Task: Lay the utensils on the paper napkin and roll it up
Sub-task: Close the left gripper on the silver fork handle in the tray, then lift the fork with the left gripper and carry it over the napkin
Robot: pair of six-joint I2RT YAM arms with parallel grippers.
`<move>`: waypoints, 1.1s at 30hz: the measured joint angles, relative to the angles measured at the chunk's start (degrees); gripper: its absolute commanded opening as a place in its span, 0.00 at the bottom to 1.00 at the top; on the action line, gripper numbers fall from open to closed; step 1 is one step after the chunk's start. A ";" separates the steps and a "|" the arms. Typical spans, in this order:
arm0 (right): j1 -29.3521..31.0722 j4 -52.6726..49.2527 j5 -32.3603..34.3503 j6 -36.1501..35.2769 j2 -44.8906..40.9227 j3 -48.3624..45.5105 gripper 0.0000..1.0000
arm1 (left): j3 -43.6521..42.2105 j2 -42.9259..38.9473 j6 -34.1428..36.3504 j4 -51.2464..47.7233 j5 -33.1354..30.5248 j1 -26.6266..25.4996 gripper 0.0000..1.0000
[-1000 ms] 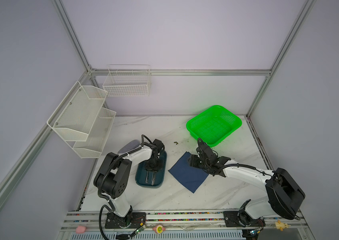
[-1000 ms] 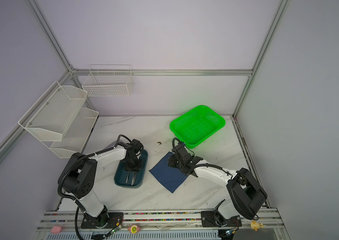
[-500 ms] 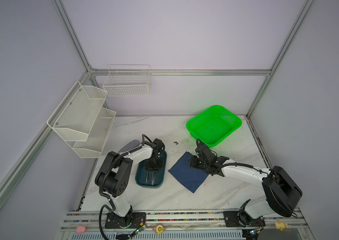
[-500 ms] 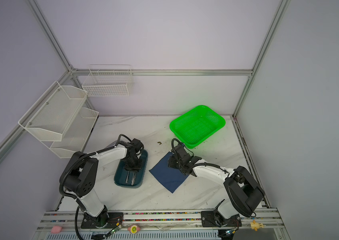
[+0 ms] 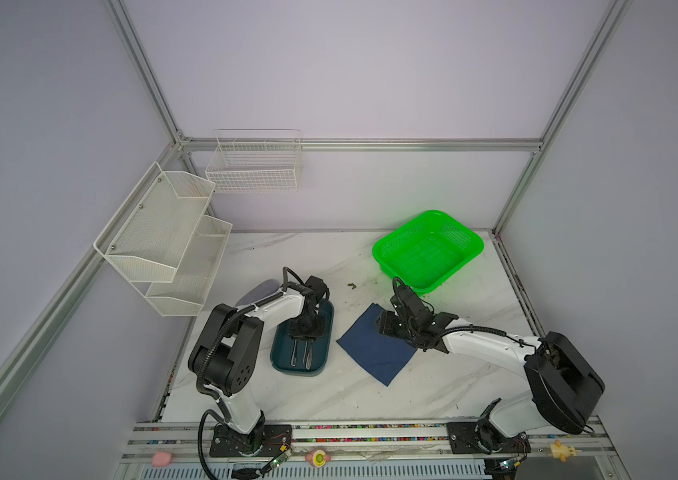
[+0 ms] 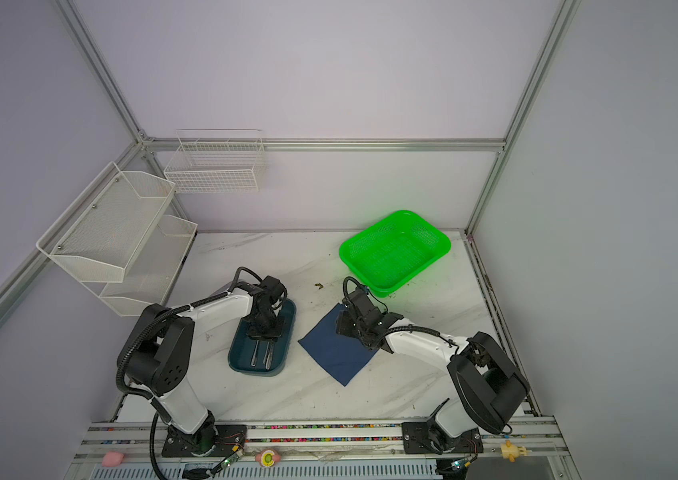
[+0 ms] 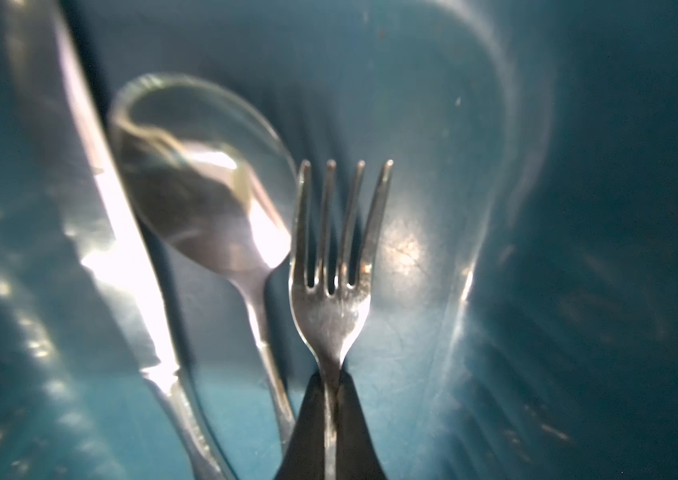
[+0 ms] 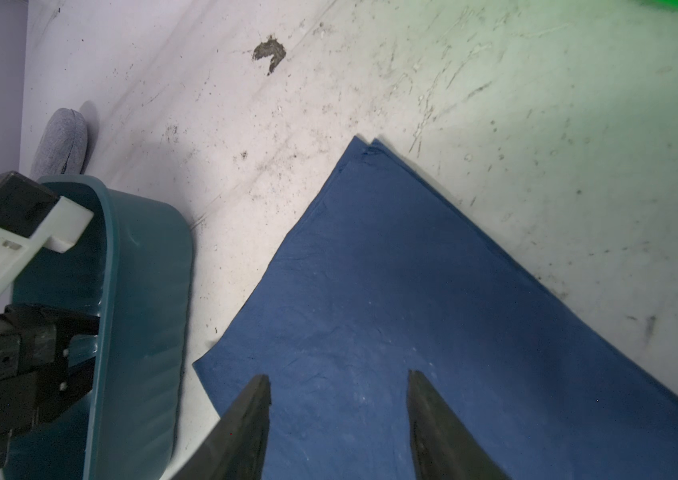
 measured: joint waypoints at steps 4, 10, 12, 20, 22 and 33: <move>0.00 0.00 0.11 0.07 -0.04 0.00 0.55 | 0.00 -2.60 -0.79 0.39 -0.13 0.00 0.00; 0.00 -0.02 0.87 0.90 -1.31 -0.04 0.55 | 0.00 -5.09 -1.22 -0.11 -0.37 0.00 0.00; 0.00 -0.04 1.73 1.51 -2.32 -0.09 0.55 | 0.00 -5.95 -1.27 -1.01 -0.55 0.02 0.00; -0.68 -0.15 6.67 4.39 -10.82 -3.61 0.57 | 0.96 -11.61 -1.31 -6.16 0.31 0.00 0.00; -1.53 -0.22 7.41 5.31 -13.16 -4.81 0.57 | 2.32 -12.55 -1.95 -6.80 2.12 0.00 0.00; -5.60 -0.46 7.76 7.30 -18.21 -8.72 0.59 | 9.09 -12.55 -7.26 -6.93 8.92 -3.41 0.00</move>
